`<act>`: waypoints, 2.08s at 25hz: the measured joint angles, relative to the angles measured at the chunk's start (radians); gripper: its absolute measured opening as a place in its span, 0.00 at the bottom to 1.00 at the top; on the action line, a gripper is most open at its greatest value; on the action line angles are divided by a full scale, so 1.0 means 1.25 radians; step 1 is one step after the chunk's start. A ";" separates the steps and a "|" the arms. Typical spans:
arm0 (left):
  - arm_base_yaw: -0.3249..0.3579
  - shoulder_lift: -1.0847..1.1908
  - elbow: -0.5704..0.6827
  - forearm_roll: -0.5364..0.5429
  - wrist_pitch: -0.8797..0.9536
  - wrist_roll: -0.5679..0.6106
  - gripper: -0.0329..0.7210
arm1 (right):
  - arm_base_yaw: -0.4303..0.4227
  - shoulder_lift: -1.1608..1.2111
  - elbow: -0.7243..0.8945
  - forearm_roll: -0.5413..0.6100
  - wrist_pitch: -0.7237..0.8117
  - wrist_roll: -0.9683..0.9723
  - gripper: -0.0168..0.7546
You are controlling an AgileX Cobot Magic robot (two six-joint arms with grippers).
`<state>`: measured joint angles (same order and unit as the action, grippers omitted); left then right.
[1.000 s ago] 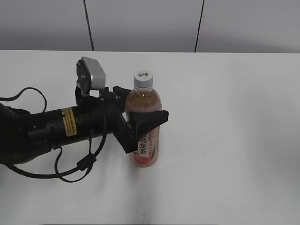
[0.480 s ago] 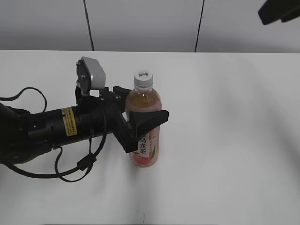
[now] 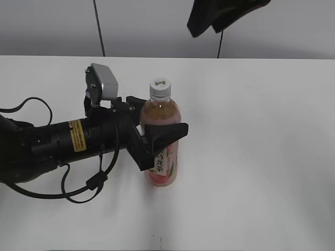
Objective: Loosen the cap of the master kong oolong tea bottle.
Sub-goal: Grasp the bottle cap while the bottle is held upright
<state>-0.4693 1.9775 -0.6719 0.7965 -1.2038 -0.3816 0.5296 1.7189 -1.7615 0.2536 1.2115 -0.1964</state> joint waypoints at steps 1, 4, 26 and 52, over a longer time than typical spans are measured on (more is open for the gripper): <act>0.000 0.000 0.000 0.000 0.000 0.000 0.65 | 0.011 0.011 0.000 -0.004 0.001 0.014 0.48; 0.000 0.000 0.000 0.000 0.000 0.000 0.65 | 0.045 0.035 0.000 -0.013 0.004 0.048 0.48; 0.000 0.000 0.000 0.000 0.000 0.000 0.65 | 0.121 0.106 0.000 -0.021 0.007 0.128 0.54; -0.001 0.000 -0.001 0.000 0.000 0.000 0.65 | 0.165 0.149 -0.012 -0.088 0.008 0.096 0.38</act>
<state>-0.4705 1.9775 -0.6727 0.7960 -1.2038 -0.3816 0.7357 1.9048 -1.7766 0.1437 1.2215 -0.0769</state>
